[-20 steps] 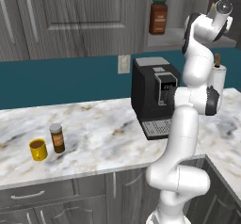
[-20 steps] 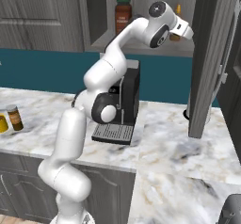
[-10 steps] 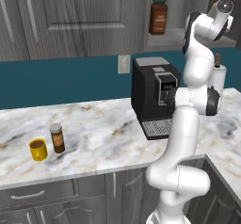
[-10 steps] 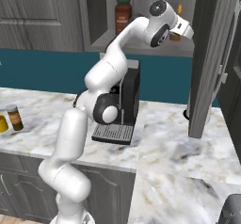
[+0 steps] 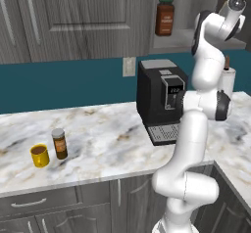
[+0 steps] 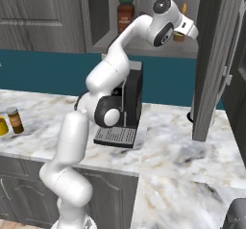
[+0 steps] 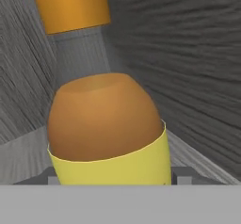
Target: Pick the cinnamon and honey bottle from the cabinet and place them next to the mug.
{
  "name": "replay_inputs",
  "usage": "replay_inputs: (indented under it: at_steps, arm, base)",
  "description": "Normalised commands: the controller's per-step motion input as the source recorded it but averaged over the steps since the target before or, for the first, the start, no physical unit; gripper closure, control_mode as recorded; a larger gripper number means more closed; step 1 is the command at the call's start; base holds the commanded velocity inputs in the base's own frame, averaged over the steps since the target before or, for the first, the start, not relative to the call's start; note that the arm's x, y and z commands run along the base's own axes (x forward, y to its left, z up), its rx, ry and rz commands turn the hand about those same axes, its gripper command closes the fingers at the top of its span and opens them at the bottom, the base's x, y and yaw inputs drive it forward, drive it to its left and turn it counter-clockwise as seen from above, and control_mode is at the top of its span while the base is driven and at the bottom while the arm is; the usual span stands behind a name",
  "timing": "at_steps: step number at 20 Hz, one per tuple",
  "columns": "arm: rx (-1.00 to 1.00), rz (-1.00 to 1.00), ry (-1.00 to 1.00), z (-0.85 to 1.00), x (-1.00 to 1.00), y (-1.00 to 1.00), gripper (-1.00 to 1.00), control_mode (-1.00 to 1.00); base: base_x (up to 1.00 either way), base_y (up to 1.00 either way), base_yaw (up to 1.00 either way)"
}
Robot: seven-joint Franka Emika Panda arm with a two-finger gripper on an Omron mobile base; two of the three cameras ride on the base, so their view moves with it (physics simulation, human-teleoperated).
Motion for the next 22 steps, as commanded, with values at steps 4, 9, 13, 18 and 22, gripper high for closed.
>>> replay_inputs:
  at_steps: [4,9,13,18,22]
  arm:
    - [0.00,0.00,-0.03,0.00,-0.83,0.34,1.00,-1.00]
    - [-0.02,0.00,-0.10,0.00,-0.92,0.80,1.00,-1.00]
    - [-0.04,0.00,-0.03,-0.09,-0.83,0.82,1.00,-1.00]
    - [-0.05,0.00,-0.04,-0.34,-0.73,0.68,1.00,-1.00]
    - [-0.03,0.00,-0.01,-0.29,-0.82,0.55,1.00,-1.00]
  base:
    - [0.00,0.00,0.00]
    - [0.00,0.00,0.00]
    - [0.00,0.00,0.00]
    - [0.00,0.00,0.00]
    - [0.00,0.00,0.00]
